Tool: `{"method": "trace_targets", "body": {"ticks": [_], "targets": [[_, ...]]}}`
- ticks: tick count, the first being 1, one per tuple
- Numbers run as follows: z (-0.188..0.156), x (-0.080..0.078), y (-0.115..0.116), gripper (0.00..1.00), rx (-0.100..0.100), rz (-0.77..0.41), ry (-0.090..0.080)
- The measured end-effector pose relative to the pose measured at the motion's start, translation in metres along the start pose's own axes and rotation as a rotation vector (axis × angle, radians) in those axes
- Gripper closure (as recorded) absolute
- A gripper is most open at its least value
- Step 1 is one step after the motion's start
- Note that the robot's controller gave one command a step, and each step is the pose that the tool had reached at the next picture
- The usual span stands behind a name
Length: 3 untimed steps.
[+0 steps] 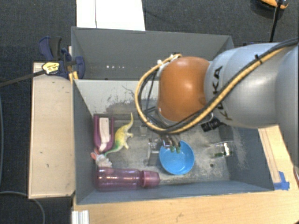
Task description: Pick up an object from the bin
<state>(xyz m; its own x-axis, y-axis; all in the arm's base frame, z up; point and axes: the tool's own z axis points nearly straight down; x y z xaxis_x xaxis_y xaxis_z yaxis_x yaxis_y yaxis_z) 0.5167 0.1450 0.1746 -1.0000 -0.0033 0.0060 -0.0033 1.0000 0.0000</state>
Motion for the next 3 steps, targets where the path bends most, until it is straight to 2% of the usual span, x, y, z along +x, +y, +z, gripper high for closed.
{"method": "trace_targets", "body": {"ticks": [1, 2, 3], "targets": [[-0.005, -0.002, -0.001, 0.00, -0.001, 0.004, -0.008], [-0.008, -0.017, -0.040, 0.00, -0.003, 0.043, -0.006], [0.034, -0.019, -0.064, 0.00, -0.001, -0.001, -0.017]]}}
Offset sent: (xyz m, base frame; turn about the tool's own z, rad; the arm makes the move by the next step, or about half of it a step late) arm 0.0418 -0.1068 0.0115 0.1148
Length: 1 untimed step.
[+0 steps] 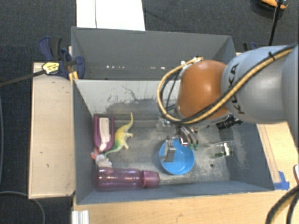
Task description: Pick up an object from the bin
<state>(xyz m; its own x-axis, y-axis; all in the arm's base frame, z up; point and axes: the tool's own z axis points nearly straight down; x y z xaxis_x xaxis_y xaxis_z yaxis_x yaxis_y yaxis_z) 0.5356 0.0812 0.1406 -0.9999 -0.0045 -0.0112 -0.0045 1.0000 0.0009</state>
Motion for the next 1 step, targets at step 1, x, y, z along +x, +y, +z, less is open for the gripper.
{"method": "trace_targets", "body": {"ticks": [1], "targets": [[0.0226, 0.0084, -0.0179, 0.00, -0.002, -0.068, 0.020]]}}
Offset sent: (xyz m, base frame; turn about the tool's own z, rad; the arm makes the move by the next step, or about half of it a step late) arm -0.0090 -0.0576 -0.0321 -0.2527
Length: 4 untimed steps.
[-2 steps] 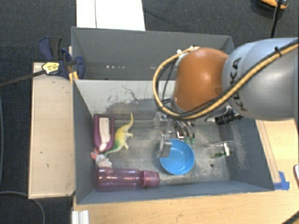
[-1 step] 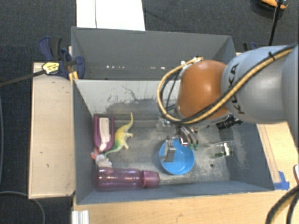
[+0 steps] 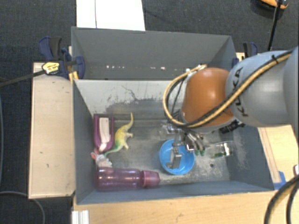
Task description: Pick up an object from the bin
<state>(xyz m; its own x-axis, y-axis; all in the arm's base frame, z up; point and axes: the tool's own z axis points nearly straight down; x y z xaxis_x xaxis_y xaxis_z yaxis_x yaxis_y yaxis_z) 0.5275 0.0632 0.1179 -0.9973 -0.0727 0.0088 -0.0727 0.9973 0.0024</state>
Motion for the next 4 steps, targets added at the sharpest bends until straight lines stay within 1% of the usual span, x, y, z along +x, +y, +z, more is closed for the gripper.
{"method": "trace_targets", "body": {"ticks": [1, 2, 3, 4], "targets": [[-0.012, 0.001, -0.006, 0.00, 0.000, -0.014, -0.002], [0.000, -0.021, -0.003, 0.00, 0.003, -0.075, -0.020], [0.047, -0.002, -0.065, 1.00, 0.000, 0.046, -0.003], [0.047, -0.002, -0.065, 1.00, 0.000, 0.047, -0.003]]}}
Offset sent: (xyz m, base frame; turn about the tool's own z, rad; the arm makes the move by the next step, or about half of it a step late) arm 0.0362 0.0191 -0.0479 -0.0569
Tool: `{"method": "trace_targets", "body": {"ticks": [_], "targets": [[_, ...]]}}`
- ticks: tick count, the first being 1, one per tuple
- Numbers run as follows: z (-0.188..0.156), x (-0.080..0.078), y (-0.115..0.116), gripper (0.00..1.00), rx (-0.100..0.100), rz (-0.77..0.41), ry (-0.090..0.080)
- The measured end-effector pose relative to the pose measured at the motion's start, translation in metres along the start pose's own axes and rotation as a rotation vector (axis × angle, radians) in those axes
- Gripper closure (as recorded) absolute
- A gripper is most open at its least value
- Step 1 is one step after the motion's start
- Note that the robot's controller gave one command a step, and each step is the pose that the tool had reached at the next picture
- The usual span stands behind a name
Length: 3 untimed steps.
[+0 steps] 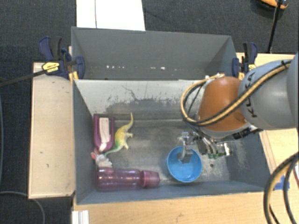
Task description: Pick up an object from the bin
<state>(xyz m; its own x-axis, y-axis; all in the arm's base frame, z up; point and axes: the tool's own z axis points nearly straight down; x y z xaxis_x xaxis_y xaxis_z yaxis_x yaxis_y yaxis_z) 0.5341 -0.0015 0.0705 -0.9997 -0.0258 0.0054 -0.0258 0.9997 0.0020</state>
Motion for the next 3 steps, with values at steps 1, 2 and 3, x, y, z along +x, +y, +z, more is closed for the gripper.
{"method": "trace_targets", "body": {"ticks": [1, 2, 3], "targets": [[-0.118, 0.007, 0.001, 1.00, 0.000, -0.016, -0.003], [-0.118, 0.007, 0.001, 1.00, 0.000, -0.014, -0.002], [-0.199, 0.012, -0.003, 1.00, -0.001, 0.026, -0.006]]}}
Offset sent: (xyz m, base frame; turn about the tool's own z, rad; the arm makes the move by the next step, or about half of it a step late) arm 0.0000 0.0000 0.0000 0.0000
